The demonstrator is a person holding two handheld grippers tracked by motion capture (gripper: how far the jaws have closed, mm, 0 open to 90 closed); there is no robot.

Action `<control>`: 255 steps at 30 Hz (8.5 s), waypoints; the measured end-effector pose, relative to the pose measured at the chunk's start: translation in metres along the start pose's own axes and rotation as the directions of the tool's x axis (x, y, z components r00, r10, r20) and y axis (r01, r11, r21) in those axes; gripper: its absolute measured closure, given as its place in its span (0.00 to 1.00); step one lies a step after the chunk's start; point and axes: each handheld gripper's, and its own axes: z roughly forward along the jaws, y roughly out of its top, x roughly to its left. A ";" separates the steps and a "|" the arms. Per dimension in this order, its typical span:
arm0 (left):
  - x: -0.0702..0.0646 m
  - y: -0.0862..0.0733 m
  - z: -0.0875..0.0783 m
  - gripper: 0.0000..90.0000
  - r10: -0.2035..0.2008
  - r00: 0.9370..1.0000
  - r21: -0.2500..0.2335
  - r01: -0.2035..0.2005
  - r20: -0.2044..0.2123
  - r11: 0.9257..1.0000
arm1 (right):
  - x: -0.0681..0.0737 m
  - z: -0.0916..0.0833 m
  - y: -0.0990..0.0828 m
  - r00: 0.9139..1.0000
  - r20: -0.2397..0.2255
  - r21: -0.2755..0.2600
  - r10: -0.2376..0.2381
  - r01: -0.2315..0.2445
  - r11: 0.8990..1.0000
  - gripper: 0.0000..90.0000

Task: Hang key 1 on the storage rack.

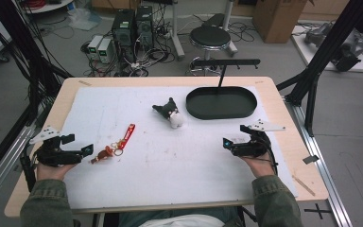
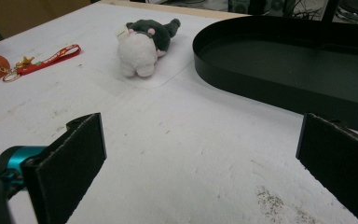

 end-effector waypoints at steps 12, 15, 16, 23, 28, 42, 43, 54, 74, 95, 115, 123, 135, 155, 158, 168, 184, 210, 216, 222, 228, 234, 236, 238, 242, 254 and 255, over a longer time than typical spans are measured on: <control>0.002 -0.001 0.002 0.03 -0.004 1.000 0.023 0.004 0.004 1.000 | 0.000 0.000 0.000 1.000 -0.007 -0.005 0.004 -0.004 1.000 0.00; 0.002 -0.001 0.002 0.03 -0.006 1.000 0.025 0.006 0.002 1.000 | 0.000 -0.001 0.000 1.000 -0.008 -0.006 0.006 -0.006 1.000 0.00; 0.002 -0.001 0.002 0.02 -0.006 1.000 0.025 0.006 0.002 1.000 | -0.001 0.000 0.000 1.000 -0.008 -0.006 0.005 -0.005 1.000 0.00; 0.001 0.000 0.003 0.03 -0.002 1.000 0.036 0.002 0.005 0.999 | 0.000 0.000 0.000 1.000 -0.006 0.000 0.006 -0.006 1.000 0.00; -0.001 0.002 0.006 0.03 -0.011 1.000 0.062 0.010 0.015 0.998 | 0.000 0.001 0.000 1.000 -0.008 0.001 0.004 -0.004 1.000 0.00; -0.024 0.026 0.021 0.03 0.038 0.999 0.129 -0.041 0.023 0.991 | -0.001 0.001 0.000 1.000 0.003 0.000 0.004 -0.004 1.000 0.00; -0.027 0.029 0.022 0.03 0.039 0.999 0.132 -0.042 0.026 0.990 | 0.000 0.001 0.000 1.000 0.003 0.001 0.005 -0.005 1.000 0.00; -0.043 0.056 0.053 0.02 0.122 0.991 0.216 -0.133 0.060 0.967 | -0.001 0.001 0.000 1.000 0.000 -0.004 0.004 -0.004 1.000 0.00; -0.033 0.064 0.105 0.03 0.153 0.988 0.382 -0.154 0.034 0.911 | 0.000 0.003 -0.001 1.000 0.003 0.013 -0.003 0.003 1.000 0.00; -0.047 0.073 0.154 0.11 0.176 0.984 0.496 -0.168 0.031 0.852 | 0.000 0.005 -0.001 1.000 0.003 0.020 -0.018 0.018 1.000 0.00; -0.051 0.074 0.174 0.44 0.153 0.988 0.643 -0.105 -0.019 0.759 | -0.001 0.005 -0.001 1.000 0.006 0.023 -0.023 0.023 0.999 0.00; -0.052 0.074 0.173 0.76 0.167 0.985 0.657 -0.092 -0.052 0.748 | -0.001 0.005 -0.001 1.000 0.007 0.025 -0.023 0.023 0.999 0.00; -0.055 0.080 0.167 0.84 0.092 0.996 0.646 -0.078 0.011 0.760 | 0.000 0.004 -0.001 1.000 0.009 0.029 -0.016 0.016 0.999 0.00; -0.076 0.146 0.115 0.85 0.111 0.988 0.476 -0.150 0.111 0.867 | 0.000 0.005 -0.001 1.000 -0.002 0.024 -0.011 0.012 1.000 0.00; -0.078 0.149 0.112 0.85 0.110 0.987 0.459 -0.152 0.117 0.875 | 0.000 0.005 -0.001 1.000 -0.002 0.025 -0.013 0.013 1.000 0.00; -0.084 0.174 0.104 0.85 0.072 0.978 0.398 -0.147 0.197 0.905 | 0.000 0.006 -0.001 1.000 -0.001 0.030 -0.015 0.015 0.999 0.00; -0.112 0.223 0.092 0.85 0.114 0.960 0.330 -0.197 0.255 0.923 | 0.001 0.005 -0.001 1.000 -0.003 0.031 -0.009 0.009 0.999 0.00; -0.166 0.288 0.129 0.85 0.205 0.927 0.287 -0.299 0.314 0.910 | 0.000 0.005 -0.001 1.000 -0.016 0.030 -0.008 0.009 1.000 0.00; -0.175 0.298 0.150 0.85 0.210 0.919 0.285 -0.311 0.334 0.907 | 0.000 0.005 -0.001 1.000 -0.009 0.029 -0.002 0.003 1.000 0.00; -0.183 0.307 0.174 0.85 0.232 0.920 0.294 -0.328 0.317 0.898 | -0.002 0.005 -0.002 1.000 -0.001 0.034 -0.015 0.015 0.999 0.00; -0.186 0.323 0.193 0.85 0.223 0.927 0.296 -0.313 0.300 0.902 | -0.002 0.004 -0.001 1.000 -0.005 0.031 -0.008 0.008 0.999 0.00; -0.192 0.329 0.208 0.85 0.197 0.932 0.283 -0.286 0.305 0.916 | -0.003 0.004 -0.001 1.000 -0.009 0.024 -0.010 0.010 1.000 0.00; -0.194 0.331 0.213 0.85 0.196 0.932 0.286 -0.286 0.305 0.914 | -0.002 0.004 -0.001 1.000 -0.013 0.026 -0.007 0.007 1.000 0.00; -0.196 0.332 0.219 0.85 0.197 0.932 0.285 -0.286 0.303 0.915 | -0.002 0.004 -0.001 1.000 -0.013 0.026 -0.006 0.006 1.000 0.00; -0.195 0.335 0.230 0.85 0.177 0.934 0.271 -0.266 0.311 0.925 | -0.001 0.005 -0.002 1.000 -0.017 0.032 -0.008 0.008 0.999 0.00; -0.207 0.341 0.264 0.85 0.184 0.929 0.254 -0.271 0.320 0.928 | -0.003 0.006 -0.002 1.000 0.003 0.046 -0.009 0.009 0.999 0.00; -0.207 0.341 0.264 0.85 0.184 0.929 0.254 -0.271 0.320 0.928 | -0.003 0.006 -0.002 1.000 0.003 0.046 -0.009 0.009 0.999 0.00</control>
